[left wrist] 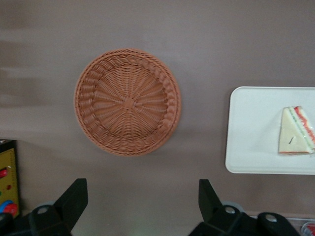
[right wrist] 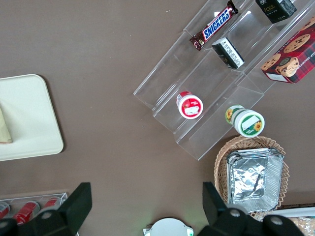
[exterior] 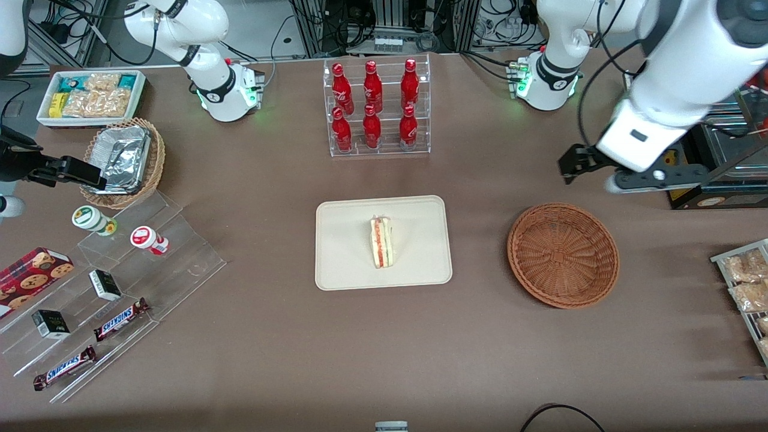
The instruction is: Place sandwich from basket to tray
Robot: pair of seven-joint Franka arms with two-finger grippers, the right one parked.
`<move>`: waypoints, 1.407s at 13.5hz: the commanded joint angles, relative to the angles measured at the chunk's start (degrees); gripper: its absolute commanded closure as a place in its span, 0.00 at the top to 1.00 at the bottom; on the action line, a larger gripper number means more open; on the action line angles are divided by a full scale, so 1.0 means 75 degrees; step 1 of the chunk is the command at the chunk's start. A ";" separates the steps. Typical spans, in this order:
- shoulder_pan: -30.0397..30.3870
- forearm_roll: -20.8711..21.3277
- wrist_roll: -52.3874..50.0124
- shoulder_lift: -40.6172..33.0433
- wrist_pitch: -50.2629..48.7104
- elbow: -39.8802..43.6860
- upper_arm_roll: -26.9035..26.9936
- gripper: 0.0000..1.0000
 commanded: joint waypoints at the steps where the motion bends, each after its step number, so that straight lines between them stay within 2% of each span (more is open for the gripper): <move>1: 0.0542 -0.0105 0.0733 -0.0235 -0.0055 -0.0182 -0.0089 0.99; 4: 0.1069 -0.0105 0.1401 -0.0236 -0.0184 -0.0007 -0.0066 0.99; 8: 0.1317 -0.0128 0.1754 -0.0013 -0.0195 0.0496 -0.0066 0.99; 11: 0.1692 -0.0597 0.1929 0.0046 -0.0207 0.0743 -0.0101 0.99; 13: 0.1680 -0.0527 0.2012 0.0034 -0.0277 0.0756 -0.0101 0.99; 16: 0.1680 -0.0083 0.2001 0.0023 -0.0383 0.0767 -0.0252 0.99; 19: 0.1692 -0.0082 0.2036 -0.0013 -0.0394 0.0767 -0.0265 0.99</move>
